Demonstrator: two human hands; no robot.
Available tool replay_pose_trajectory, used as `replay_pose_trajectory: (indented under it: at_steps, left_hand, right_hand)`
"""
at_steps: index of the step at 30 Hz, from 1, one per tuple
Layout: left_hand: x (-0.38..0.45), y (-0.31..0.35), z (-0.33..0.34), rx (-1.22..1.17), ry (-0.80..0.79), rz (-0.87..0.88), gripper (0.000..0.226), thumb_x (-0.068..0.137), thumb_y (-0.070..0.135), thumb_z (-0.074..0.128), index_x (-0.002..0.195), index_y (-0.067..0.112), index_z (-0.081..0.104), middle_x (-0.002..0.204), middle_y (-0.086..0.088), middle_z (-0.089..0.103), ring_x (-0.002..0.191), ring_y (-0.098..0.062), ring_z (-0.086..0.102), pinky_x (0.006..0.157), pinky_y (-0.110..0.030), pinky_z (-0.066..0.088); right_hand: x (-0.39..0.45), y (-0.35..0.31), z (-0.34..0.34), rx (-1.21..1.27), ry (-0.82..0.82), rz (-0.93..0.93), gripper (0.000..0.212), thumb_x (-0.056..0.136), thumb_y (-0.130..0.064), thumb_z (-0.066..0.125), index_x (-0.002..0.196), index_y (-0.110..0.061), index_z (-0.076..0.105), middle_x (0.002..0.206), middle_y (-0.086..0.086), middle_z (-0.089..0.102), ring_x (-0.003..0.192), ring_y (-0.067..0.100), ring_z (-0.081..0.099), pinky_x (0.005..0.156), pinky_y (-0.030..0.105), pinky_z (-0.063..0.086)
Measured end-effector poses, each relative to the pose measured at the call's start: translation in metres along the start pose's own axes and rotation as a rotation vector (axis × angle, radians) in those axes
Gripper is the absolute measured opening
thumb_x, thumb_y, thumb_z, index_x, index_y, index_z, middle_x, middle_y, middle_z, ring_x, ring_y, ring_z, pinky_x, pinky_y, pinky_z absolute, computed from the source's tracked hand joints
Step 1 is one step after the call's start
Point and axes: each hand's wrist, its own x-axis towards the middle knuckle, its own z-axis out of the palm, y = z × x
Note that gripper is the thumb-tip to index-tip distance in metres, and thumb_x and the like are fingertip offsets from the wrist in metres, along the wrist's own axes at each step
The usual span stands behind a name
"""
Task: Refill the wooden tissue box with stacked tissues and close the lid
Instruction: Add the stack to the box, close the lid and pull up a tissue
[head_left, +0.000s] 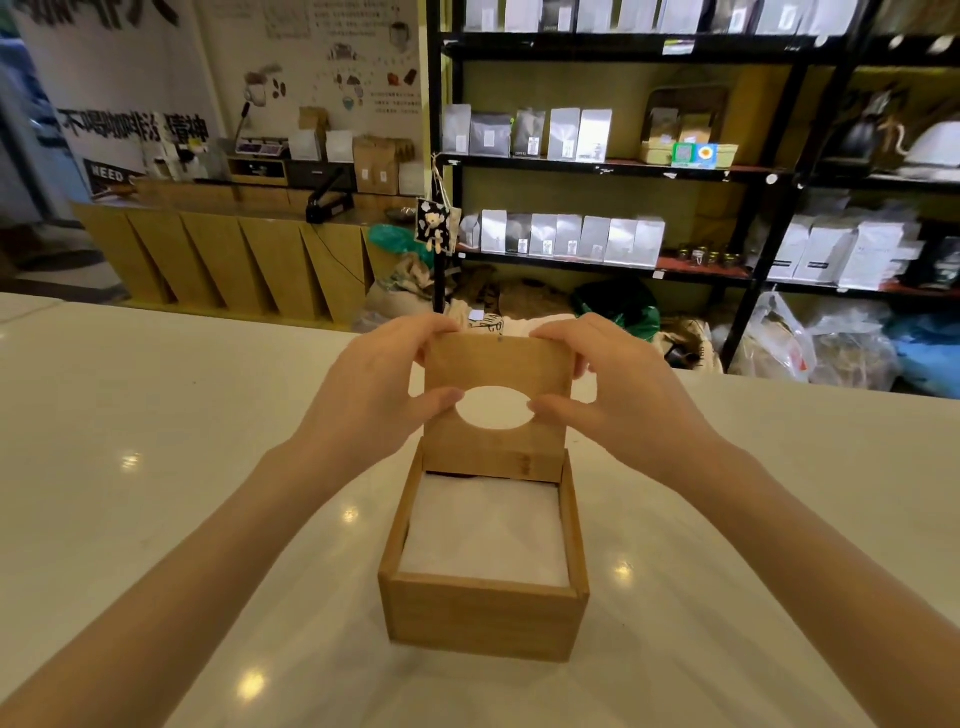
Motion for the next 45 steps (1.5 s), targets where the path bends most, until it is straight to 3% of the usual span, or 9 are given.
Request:
replay_pose_trajectory:
  at_steps: [4,7,9,13,25,32,36,39,45]
  left_hand:
    - [-0.021,0.009,-0.005,0.016,0.107,0.069,0.040,0.072,0.014,0.073,0.109,0.009,0.059,0.097,-0.007,0.067,0.082,-0.011,0.052,0.072,-0.017,0.044]
    - [-0.039,0.016,-0.013,-0.025,0.138,0.069,0.024,0.077,0.022,0.068,0.097,0.009,0.063,0.084,0.007,0.061,0.077,-0.001,0.052,0.067,-0.004,0.040]
    - [-0.053,0.016,-0.016,-0.036,0.112,0.090,0.030,0.081,0.036,0.060,0.097,0.012,0.067,0.087,0.013,0.059,0.083,0.000,0.054,0.076,-0.004,0.041]
    - [-0.083,0.015,-0.017,-0.069,0.070,0.098,0.048,0.086,0.051,0.040,0.102,0.016,0.069,0.098,0.014,0.061,0.095,-0.004,0.057,0.084,-0.014,0.043]
    - [-0.128,0.012,0.003,0.024,-0.041,0.058,0.053,0.087,0.052,0.038,0.118,0.016,0.061,0.122,0.011,0.056,0.121,-0.002,0.044,0.109,-0.025,0.023]
    - [-0.131,0.006,0.009,0.043,-0.018,0.071,0.048,0.088,0.052,0.037,0.112,0.020,0.065,0.121,0.013,0.057,0.120,-0.002,0.046,0.111,-0.037,0.022]
    - [-0.119,0.009,0.005,-0.030,0.045,0.017,0.048,0.086,0.054,0.038,0.100,0.022,0.071,0.111,0.016,0.060,0.113,-0.001,0.049,0.103,-0.032,0.031]
    - [-0.105,0.012,0.001,-0.036,-0.075,-0.041,0.059,0.082,0.065,0.027,0.121,0.031,0.056,0.131,0.021,0.042,0.126,0.007,0.028,0.104,-0.011,0.019]
    - [-0.095,0.005,0.005,0.108,-0.367,-0.176,0.083,0.060,0.084,-0.003,0.136,0.052,0.004,0.149,0.027,-0.010,0.126,0.013,-0.030,0.109,-0.028,-0.018]
  right_hand:
    - [-0.015,-0.007,-0.007,0.099,0.093,-0.090,0.031,0.090,-0.034,0.046,0.114,-0.021,0.060,0.096,-0.018,0.051,0.080,0.004,0.051,0.070,0.015,0.044]
    - [-0.034,-0.012,-0.010,0.150,0.104,-0.165,0.035,0.092,-0.035,0.037,0.111,-0.021,0.063,0.096,-0.020,0.055,0.090,-0.001,0.053,0.074,0.011,0.044]
    - [-0.048,-0.016,-0.010,0.176,0.103,-0.208,0.034,0.092,-0.035,0.039,0.109,-0.021,0.065,0.095,-0.020,0.059,0.090,0.000,0.056,0.077,0.014,0.046]
    - [-0.070,-0.019,-0.006,0.240,0.103,-0.264,0.026,0.089,-0.029,0.050,0.102,-0.016,0.070,0.092,-0.006,0.071,0.085,0.009,0.062,0.074,0.025,0.051]
    - [-0.103,-0.016,0.014,0.250,0.009,-0.230,0.025,0.080,-0.038,0.061,0.091,-0.020,0.074,0.096,-0.009,0.072,0.092,0.006,0.057,0.077,0.034,0.050]
    - [-0.104,-0.014,0.016,0.225,-0.011,-0.239,0.025,0.081,-0.039,0.060,0.088,-0.019,0.074,0.093,-0.008,0.072,0.090,0.007,0.057,0.080,0.031,0.044]
    - [-0.086,-0.015,0.009,0.236,-0.037,-0.197,0.028,0.084,-0.039,0.053,0.090,-0.021,0.073,0.093,-0.007,0.071,0.093,0.009,0.054,0.082,0.032,0.045]
    - [-0.061,-0.016,0.007,0.140,-0.113,-0.167,0.032,0.085,-0.041,0.046,0.101,-0.028,0.070,0.117,-0.006,0.063,0.114,0.013,0.043,0.095,0.033,0.037]
    - [-0.019,-0.025,0.013,0.016,-0.522,-0.242,0.021,0.085,-0.039,0.057,0.103,-0.038,0.069,0.153,-0.009,0.025,0.141,0.013,0.006,0.114,0.035,0.010]
